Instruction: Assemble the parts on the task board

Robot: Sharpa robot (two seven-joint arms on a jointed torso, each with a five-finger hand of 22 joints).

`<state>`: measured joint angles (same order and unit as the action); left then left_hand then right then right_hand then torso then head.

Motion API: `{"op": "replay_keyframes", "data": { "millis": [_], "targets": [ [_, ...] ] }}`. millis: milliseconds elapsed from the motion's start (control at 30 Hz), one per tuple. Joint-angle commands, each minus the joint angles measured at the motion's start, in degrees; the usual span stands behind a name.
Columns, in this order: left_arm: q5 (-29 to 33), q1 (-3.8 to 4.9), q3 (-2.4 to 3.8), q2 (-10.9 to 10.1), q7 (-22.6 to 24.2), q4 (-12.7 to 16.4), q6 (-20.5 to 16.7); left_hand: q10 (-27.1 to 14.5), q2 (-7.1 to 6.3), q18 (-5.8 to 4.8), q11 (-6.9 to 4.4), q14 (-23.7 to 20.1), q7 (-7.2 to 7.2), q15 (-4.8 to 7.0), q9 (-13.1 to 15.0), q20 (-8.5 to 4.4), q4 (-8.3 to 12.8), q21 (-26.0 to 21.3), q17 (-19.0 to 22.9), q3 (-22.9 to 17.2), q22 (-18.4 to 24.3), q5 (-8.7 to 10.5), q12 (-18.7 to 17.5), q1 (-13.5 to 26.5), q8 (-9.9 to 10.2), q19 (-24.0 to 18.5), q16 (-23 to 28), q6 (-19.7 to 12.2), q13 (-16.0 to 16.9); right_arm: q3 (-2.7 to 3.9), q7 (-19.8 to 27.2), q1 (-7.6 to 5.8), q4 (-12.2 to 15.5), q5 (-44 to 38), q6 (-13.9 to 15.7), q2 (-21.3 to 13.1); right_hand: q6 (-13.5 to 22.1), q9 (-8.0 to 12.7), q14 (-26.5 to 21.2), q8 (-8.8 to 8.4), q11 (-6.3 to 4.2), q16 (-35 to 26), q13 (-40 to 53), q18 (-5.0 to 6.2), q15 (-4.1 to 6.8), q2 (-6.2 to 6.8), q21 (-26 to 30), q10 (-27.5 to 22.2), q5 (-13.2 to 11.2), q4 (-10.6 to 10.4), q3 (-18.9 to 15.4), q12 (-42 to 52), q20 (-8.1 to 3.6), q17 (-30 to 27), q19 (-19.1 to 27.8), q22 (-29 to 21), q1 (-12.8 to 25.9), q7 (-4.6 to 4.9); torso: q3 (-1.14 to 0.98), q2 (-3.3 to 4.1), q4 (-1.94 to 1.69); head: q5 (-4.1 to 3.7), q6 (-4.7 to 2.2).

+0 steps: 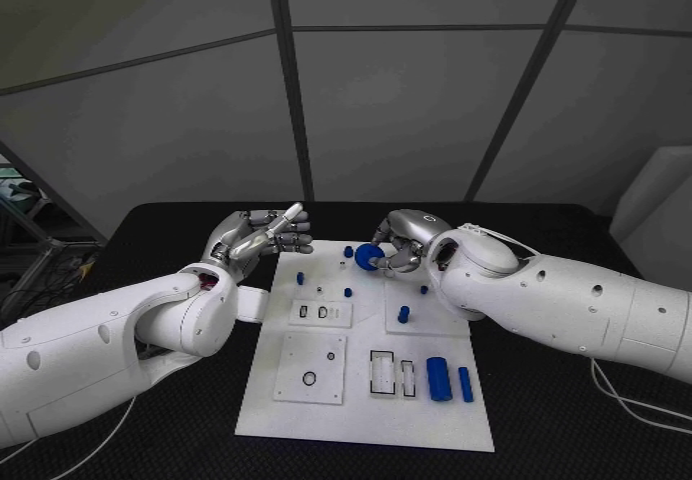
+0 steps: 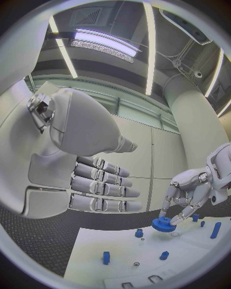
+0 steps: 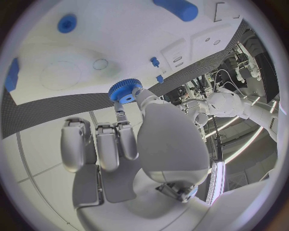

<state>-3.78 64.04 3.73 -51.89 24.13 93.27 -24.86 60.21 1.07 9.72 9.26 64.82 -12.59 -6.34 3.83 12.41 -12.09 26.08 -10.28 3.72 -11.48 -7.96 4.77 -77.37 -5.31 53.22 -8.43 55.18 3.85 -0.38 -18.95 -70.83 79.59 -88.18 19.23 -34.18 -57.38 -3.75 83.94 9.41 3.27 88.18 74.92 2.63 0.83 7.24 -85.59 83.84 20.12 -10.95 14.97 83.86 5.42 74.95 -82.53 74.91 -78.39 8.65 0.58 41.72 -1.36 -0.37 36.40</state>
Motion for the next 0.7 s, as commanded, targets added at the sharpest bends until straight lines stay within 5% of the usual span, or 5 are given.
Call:
{"op": "replay_keyframes", "data": {
  "millis": [33, 700],
  "targets": [
    [-0.34, 0.07, 0.04, 0.04, 0.15, 0.07, 0.80, -0.08, 0.37, 0.58, 0.47, 0.02, -0.36, -0.27, -0.07, 0.02, 0.10, 0.36, -0.05, 0.32, -0.06, 0.24, -0.38, 0.39, 0.32, -0.25, 0.21, -0.12, -0.07, 0.00, -0.66, -0.14, -0.97, -4.04, 1.74, 1.66, -1.37, -0.14, 5.10, -0.10, -0.37, 0.18, 8.41, -0.41, 0.27, 0.24, -0.40, 2.35, -0.16, 0.01, 0.30, 0.19, -0.03, 10.38, -0.42, 5.40, 0.02, -0.90, -0.01, 0.06, -0.04, 0.17, 0.09],
    [-0.34, 0.10, 0.05, 0.18, 0.17, -0.07, 0.93, -0.10, 0.39, 0.57, 0.49, -0.08, -0.36, -0.31, -0.07, 0.05, 0.14, 0.36, -0.08, 0.35, -0.06, 0.23, -0.44, 0.36, 0.38, -0.34, 0.35, -0.12, -0.07, -0.40, 0.01, -0.07, -7.98, -5.53, -1.80, 9.16, -1.36, -0.11, 5.11, -0.38, -0.35, 0.21, 8.36, -0.42, 0.25, 0.28, -0.42, 2.29, -0.69, 0.07, 0.43, 0.11, -0.03, 10.46, -0.45, 5.46, 0.14, -0.86, -0.02, 0.01, -0.16, 0.64, 0.57]
  ]
}}
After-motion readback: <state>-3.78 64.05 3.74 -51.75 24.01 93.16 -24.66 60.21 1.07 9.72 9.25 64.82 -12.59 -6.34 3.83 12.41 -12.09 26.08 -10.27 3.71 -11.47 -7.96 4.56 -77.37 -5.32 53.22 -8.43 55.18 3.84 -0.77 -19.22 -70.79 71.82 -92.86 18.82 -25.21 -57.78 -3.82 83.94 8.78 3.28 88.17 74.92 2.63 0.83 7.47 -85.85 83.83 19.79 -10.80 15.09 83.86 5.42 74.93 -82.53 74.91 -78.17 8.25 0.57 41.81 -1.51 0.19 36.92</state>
